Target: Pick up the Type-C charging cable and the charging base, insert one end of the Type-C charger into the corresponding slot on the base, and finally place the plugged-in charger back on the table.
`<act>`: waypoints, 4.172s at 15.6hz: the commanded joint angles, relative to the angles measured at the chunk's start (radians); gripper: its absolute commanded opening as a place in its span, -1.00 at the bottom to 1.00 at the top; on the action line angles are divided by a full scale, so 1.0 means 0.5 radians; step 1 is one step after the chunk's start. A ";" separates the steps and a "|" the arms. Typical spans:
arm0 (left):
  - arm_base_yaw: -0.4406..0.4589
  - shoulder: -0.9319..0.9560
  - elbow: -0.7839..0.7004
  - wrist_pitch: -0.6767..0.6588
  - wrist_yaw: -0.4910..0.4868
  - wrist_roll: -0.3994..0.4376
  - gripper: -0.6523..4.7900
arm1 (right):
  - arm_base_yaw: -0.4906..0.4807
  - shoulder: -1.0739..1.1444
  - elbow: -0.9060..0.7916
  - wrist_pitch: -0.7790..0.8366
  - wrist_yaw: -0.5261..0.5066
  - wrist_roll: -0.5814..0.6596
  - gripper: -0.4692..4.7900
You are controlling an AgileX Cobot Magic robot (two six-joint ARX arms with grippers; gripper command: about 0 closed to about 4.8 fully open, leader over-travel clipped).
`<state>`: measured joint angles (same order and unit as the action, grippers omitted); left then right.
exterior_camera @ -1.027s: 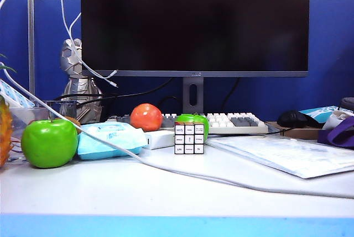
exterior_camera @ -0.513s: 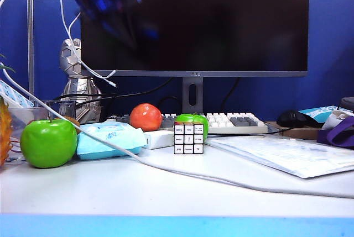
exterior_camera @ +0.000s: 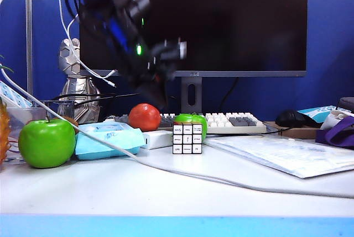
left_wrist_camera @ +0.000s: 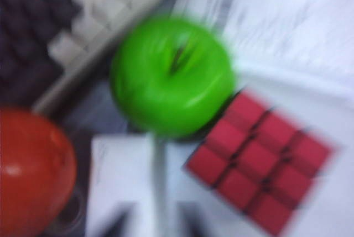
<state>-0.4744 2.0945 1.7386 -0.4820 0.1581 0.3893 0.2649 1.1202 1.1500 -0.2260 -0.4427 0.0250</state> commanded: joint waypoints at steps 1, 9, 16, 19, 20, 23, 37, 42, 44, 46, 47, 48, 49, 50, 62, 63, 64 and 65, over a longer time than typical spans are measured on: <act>0.002 0.050 0.013 0.073 -0.129 0.017 0.94 | 0.000 -0.002 0.009 -0.026 -0.010 -0.008 -0.83; 0.003 0.252 0.061 0.115 -0.098 0.006 0.93 | -0.001 0.019 0.007 -0.018 -0.008 -0.026 -0.83; 0.005 0.274 0.074 0.047 -0.106 0.000 0.63 | -0.002 0.019 0.007 -0.010 -0.003 -0.060 -0.82; 0.005 0.274 0.074 0.070 -0.106 -0.015 -0.09 | -0.002 0.019 0.007 -0.011 -0.005 -0.060 -0.83; 0.005 0.274 0.074 0.069 -0.105 -0.016 -0.22 | -0.002 0.019 0.007 -0.013 -0.007 -0.060 -0.83; 0.004 0.248 0.074 0.042 -0.097 -0.008 -0.59 | -0.002 0.019 0.007 -0.018 -0.009 -0.060 -0.83; 0.002 -0.303 0.078 -1.388 0.417 0.166 -0.78 | -0.002 0.018 0.007 -0.018 -0.010 -0.059 -0.82; -0.048 -0.077 0.077 -0.969 0.384 0.127 -0.78 | -0.002 0.018 0.007 -0.018 -0.010 -0.059 -0.83; -0.076 -0.019 0.078 -0.836 0.338 -0.047 -0.78 | -0.002 0.018 0.007 -0.019 -0.010 -0.059 -0.83; -0.098 -0.001 0.078 -0.786 0.198 -0.418 -0.78 | -0.002 0.018 0.007 -0.018 -0.010 -0.059 -0.82; -0.111 -0.001 0.078 -0.762 0.117 -0.549 -0.78 | -0.002 0.019 0.007 -0.018 -0.009 -0.060 -0.82; -0.112 -0.001 0.078 -0.753 0.059 -0.604 -0.78 | -0.002 0.019 0.007 -0.017 -0.009 -0.059 -0.83; -0.112 -0.001 0.078 -0.742 -0.014 -0.921 -0.78 | -0.002 0.019 0.007 -0.017 -0.009 -0.060 -0.83; -0.112 0.003 0.078 -0.724 -0.015 -1.193 -0.78 | -0.002 0.019 0.007 -0.017 -0.009 -0.060 -0.83; -0.112 0.003 0.078 -0.526 0.250 -1.659 0.53 | -0.002 0.018 0.007 -0.018 -0.010 -0.059 -0.83; -0.112 0.003 0.078 -0.523 0.281 -1.604 0.53 | -0.002 0.018 0.007 -0.018 -0.010 -0.059 -0.82; -0.112 0.002 0.078 -0.513 0.346 -1.273 0.53 | -0.002 0.018 0.007 -0.018 -0.011 -0.058 -0.83; -0.112 -0.001 0.078 -0.523 0.402 -0.842 0.53 | -0.002 0.018 0.007 -0.018 -0.011 -0.058 -0.83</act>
<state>-0.5285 2.1006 1.7737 -0.7502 0.3279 -0.2459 0.2638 1.1328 1.1496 -0.2520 -0.4450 -0.0010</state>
